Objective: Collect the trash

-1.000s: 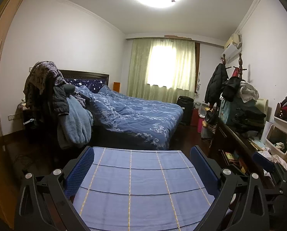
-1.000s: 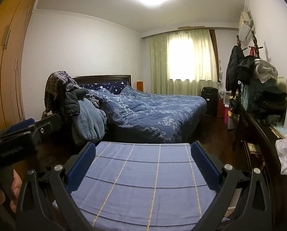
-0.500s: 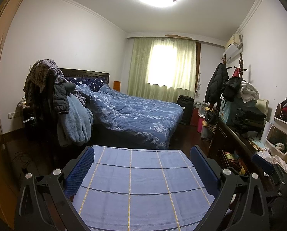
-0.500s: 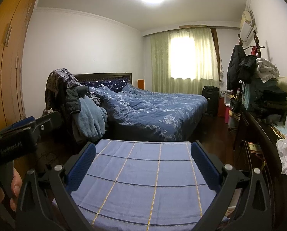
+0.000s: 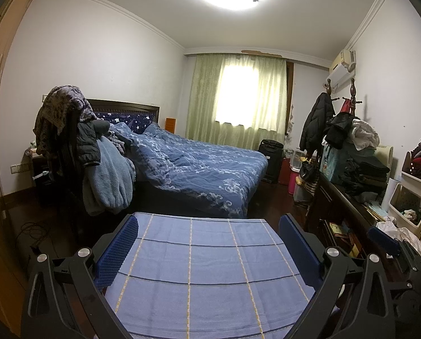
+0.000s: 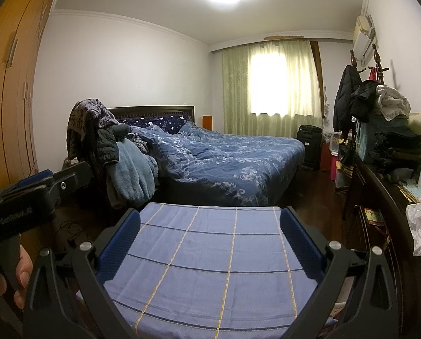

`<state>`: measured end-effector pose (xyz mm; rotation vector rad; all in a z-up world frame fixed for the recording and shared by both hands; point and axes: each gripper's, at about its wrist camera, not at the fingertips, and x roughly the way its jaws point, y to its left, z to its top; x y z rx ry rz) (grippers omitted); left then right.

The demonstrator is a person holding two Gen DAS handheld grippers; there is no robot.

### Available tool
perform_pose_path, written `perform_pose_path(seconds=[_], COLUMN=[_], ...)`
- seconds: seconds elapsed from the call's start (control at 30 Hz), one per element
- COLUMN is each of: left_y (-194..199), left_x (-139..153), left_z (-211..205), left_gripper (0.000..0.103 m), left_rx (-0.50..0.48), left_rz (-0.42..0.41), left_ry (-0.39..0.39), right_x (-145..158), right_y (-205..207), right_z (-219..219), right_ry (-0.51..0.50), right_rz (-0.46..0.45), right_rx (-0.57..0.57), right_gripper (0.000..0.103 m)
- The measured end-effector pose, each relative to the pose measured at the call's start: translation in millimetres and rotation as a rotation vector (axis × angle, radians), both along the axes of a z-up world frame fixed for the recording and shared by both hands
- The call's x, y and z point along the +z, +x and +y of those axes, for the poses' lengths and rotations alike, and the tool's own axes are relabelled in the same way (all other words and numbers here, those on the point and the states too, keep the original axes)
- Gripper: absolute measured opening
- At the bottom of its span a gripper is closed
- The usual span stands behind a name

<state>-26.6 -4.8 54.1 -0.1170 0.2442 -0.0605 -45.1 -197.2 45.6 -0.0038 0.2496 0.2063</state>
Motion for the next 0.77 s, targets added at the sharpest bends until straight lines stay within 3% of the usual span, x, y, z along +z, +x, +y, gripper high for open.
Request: perform_pose_path(seconds=[0.5, 0.77], left_y=[-1.2, 39.2], left_x=[-10.9, -41.5], left_z=[-4.2, 2.2], left_gripper=[0.099, 0.099], left_rx=[0.006, 0.039], left_rz=[-0.036, 0.054], left_ry=[-0.024, -0.045], right_x=[-11.3, -42.7], right_y=[5.9, 43.2], right_z=[-0.7, 4.5], right_ry=[-0.014, -0.047], right_rz=[0.030, 0.070], right_rx=[0.005, -0.060], right_gripper=[0.100, 0.100])
